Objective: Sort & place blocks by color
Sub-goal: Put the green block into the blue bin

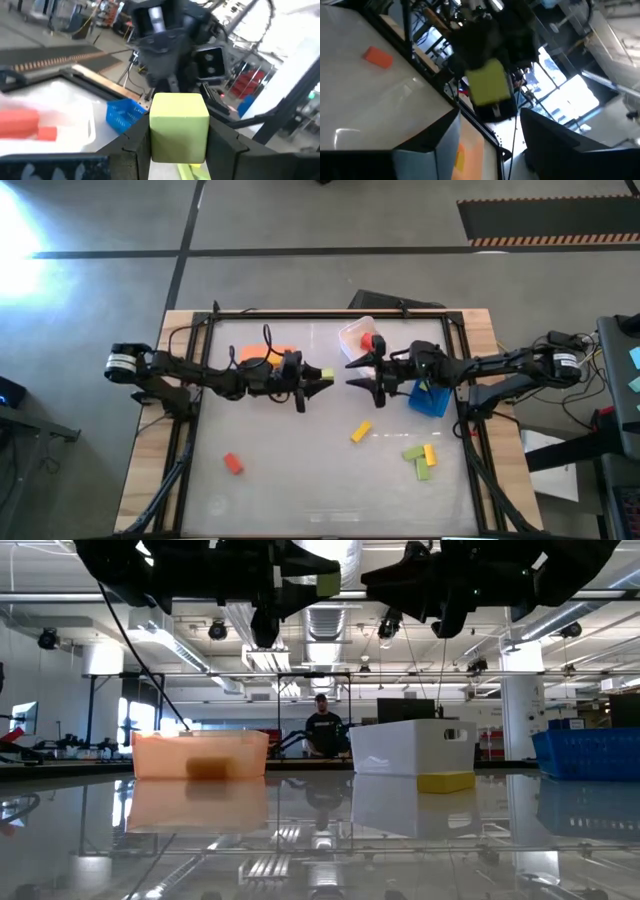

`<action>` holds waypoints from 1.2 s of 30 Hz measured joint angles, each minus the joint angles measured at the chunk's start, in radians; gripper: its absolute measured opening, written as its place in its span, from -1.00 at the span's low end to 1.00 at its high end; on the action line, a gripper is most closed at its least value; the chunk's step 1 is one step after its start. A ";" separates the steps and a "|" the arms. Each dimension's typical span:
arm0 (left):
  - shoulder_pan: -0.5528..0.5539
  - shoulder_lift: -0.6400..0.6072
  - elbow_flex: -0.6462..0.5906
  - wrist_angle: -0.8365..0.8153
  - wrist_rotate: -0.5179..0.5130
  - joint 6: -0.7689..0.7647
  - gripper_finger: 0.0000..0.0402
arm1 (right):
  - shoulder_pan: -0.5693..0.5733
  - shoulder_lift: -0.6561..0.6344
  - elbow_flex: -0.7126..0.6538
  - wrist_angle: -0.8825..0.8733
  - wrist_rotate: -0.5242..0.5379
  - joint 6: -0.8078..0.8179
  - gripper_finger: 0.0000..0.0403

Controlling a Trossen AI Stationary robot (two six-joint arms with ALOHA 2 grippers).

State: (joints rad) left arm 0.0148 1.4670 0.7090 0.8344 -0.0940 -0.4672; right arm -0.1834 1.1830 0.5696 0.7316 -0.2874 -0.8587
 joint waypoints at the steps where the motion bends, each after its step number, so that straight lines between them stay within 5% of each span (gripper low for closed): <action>1: 0.001 0.000 -0.001 -0.003 0.000 -0.026 -0.41 | 0.010 0.005 0.004 0.002 0.000 -0.008 0.04; 26: 0.025 0.040 -0.002 -0.005 0.012 -0.046 -0.41 | 0.042 0.221 0.163 -0.002 0.037 0.012 0.15; 36: 0.025 0.040 -0.003 -0.006 0.014 -0.046 -0.34 | 0.042 0.220 0.162 -0.001 0.037 -0.007 -0.22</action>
State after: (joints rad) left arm 0.0399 1.5066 0.7063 0.8280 -0.0799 -0.5136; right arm -0.1417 1.4033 0.7311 0.7311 -0.2500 -0.8654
